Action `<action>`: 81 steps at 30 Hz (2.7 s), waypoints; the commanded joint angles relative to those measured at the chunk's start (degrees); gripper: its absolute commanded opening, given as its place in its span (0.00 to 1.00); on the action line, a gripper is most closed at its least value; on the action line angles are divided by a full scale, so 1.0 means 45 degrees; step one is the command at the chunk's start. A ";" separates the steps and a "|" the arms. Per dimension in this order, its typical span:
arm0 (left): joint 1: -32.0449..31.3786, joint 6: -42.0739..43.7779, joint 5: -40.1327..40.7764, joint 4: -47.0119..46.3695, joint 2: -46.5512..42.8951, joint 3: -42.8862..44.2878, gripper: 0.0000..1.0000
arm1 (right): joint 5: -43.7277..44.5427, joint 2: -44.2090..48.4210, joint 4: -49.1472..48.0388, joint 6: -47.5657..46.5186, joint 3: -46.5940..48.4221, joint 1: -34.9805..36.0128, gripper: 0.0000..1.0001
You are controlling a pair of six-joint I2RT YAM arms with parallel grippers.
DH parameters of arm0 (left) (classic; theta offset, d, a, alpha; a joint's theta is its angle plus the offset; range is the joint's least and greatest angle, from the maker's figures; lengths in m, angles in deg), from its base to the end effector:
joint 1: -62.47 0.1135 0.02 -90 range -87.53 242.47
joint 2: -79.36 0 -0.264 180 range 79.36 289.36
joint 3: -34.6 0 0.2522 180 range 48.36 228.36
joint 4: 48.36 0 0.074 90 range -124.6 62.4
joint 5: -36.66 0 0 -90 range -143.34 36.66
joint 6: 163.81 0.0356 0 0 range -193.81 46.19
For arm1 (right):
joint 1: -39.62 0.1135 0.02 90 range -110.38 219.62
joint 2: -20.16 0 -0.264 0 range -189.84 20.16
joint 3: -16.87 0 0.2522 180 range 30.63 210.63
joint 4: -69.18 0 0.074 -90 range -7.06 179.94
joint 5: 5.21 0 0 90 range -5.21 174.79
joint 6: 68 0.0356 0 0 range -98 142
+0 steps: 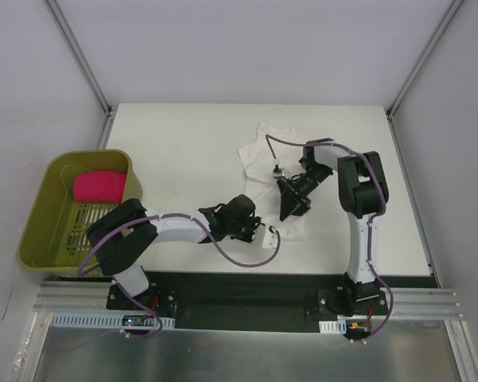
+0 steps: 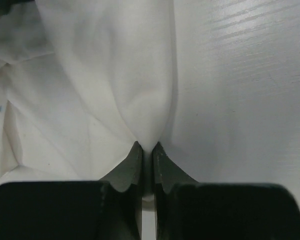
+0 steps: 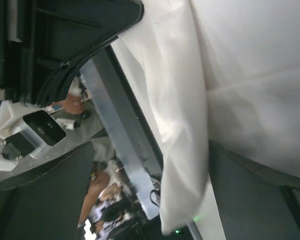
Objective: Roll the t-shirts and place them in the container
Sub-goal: Roll the T-shirt to the center of the board.
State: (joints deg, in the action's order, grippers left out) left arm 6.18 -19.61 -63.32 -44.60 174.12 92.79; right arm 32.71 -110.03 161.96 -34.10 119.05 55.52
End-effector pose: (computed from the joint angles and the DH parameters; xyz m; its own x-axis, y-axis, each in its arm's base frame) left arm 0.1767 -0.2759 0.1557 0.5138 0.6691 -0.5369 0.8134 -0.1812 0.5527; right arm 0.3423 0.1267 0.1144 -0.6434 -0.7137 -0.2770 -0.5630 0.1960 0.8028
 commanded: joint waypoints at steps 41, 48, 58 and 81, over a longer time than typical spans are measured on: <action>0.4189 -0.5325 -1.0087 0.7828 0.3687 0.6300 0.00 | 0.7331 1.5867 -1.4999 -0.2397 -1.3320 0.5235 0.92; 0.4520 -0.5461 -1.0476 0.7905 0.3727 0.6339 0.00 | 0.8096 1.4909 -1.5687 -0.2866 -1.3712 0.5529 0.66; 0.5166 -0.5618 -1.2527 1.0930 0.4429 0.7800 0.00 | 0.3689 1.2743 -0.8861 -0.3159 -1.0515 0.3718 0.13; 0.6708 -0.3644 -1.3818 1.7359 0.9527 1.3076 0.00 | 0.0829 0.2644 0.1500 -0.8080 -0.2306 -0.0584 0.11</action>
State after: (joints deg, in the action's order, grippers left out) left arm 33.98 -37.19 -124.58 28.89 215.35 149.26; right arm 34.09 -94.40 150.99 -63.76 106.61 54.69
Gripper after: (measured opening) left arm 0.040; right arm 0.200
